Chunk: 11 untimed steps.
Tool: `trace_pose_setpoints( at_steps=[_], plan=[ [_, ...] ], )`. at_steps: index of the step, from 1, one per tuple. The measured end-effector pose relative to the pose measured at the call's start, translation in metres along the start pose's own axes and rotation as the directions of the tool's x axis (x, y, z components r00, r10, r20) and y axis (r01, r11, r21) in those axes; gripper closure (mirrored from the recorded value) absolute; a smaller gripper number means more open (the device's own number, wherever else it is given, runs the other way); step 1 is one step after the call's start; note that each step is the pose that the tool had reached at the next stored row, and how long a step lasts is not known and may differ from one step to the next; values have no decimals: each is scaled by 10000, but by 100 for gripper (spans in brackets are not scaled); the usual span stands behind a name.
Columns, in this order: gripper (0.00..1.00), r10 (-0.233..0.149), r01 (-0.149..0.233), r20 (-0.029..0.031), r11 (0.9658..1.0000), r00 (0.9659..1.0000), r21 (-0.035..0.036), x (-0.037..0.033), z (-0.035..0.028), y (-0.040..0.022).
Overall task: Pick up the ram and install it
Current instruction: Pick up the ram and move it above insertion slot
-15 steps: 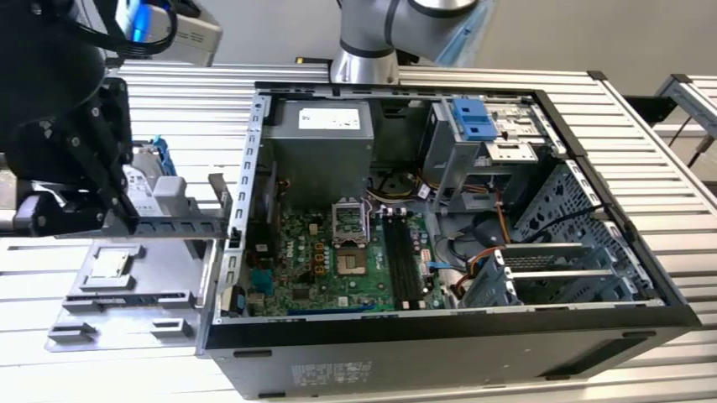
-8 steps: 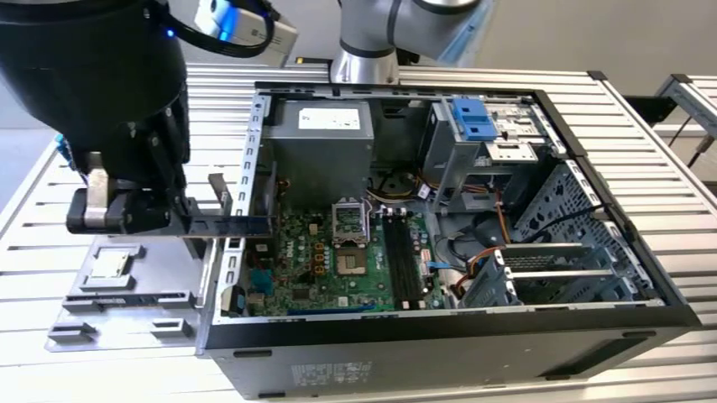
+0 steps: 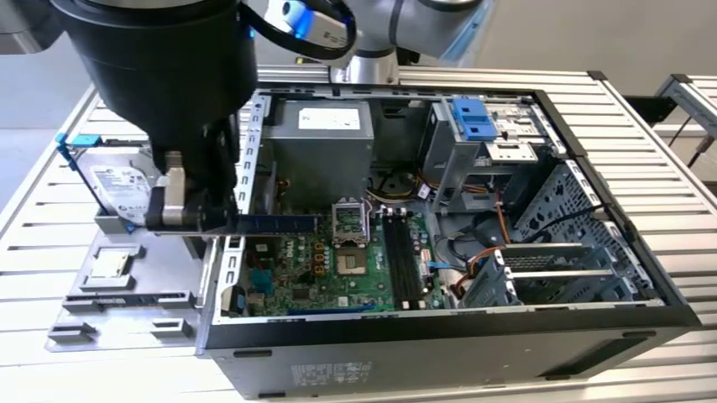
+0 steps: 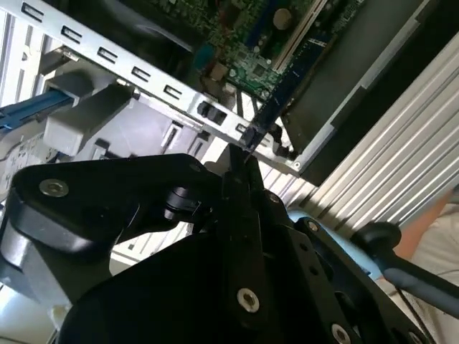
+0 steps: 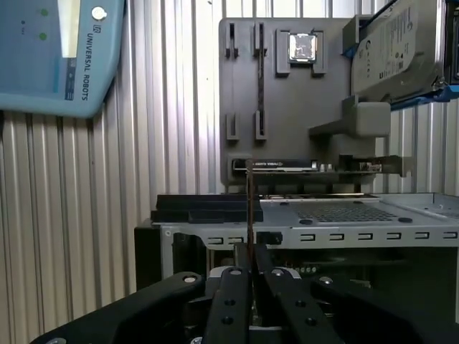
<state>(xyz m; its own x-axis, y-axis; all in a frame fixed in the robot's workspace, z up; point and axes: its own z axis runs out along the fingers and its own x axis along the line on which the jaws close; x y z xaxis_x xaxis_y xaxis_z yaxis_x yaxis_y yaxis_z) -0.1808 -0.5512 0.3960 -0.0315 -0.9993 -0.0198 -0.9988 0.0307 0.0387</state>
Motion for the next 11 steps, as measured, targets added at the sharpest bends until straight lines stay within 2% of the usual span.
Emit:
trace_pose_setpoints(
  at_steps=[11],
  plan=[
    [100, 1, -1, -1, 10000, 10000, -44, -16, -19, -502]
  ],
)
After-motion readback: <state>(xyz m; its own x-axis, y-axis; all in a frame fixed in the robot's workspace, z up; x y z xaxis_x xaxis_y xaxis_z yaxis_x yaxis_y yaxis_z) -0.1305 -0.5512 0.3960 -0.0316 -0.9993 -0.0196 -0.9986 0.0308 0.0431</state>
